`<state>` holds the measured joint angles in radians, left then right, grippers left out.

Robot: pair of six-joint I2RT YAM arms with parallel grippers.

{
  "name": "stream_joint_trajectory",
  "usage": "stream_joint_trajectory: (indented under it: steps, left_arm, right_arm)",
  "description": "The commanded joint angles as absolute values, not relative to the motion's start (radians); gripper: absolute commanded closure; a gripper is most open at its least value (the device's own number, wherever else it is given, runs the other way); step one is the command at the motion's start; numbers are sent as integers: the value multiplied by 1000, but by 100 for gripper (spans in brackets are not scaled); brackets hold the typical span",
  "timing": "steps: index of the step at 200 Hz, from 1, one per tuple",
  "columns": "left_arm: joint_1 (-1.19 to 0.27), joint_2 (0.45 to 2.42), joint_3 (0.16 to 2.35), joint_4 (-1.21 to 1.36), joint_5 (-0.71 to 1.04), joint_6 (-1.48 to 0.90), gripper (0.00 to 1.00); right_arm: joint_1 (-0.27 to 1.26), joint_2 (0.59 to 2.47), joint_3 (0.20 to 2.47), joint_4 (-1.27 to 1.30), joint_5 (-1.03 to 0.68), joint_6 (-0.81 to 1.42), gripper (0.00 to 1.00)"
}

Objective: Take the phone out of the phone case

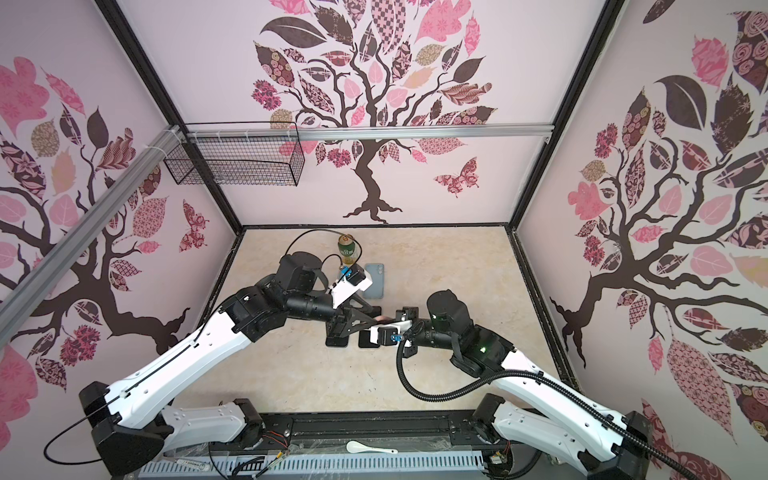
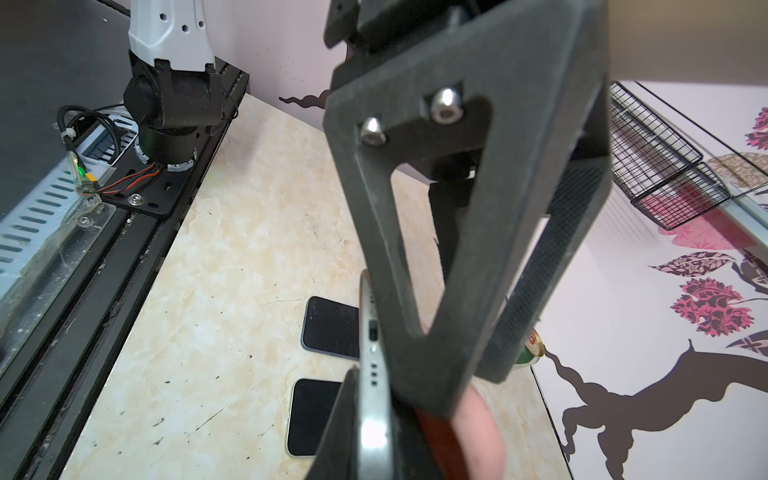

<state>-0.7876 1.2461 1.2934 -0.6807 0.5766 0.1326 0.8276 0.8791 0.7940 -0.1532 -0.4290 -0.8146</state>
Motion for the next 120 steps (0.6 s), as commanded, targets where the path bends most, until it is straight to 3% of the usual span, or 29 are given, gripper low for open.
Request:
stream_joint_trajectory:
  steps: [1, 45, 81, 99, 120]
  left_arm:
    - [-795, 1268, 1329, -745, 542, 179, 54]
    - [-852, 1320, 1376, -844, 416, 254, 57]
    - [-853, 1324, 1390, -846, 380, 270, 82]
    - [-854, 1322, 1393, -839, 352, 269, 100]
    - [-850, 1320, 1391, -814, 300, 254, 100]
  right_arm:
    - [825, 866, 840, -89, -454, -806, 100]
    - [825, 873, 845, -91, -469, -781, 100]
    - [824, 857, 837, -108, -462, -787, 100]
    - [825, 842, 829, -119, -453, -795, 100]
    - [825, 826, 821, -141, -454, -817, 100]
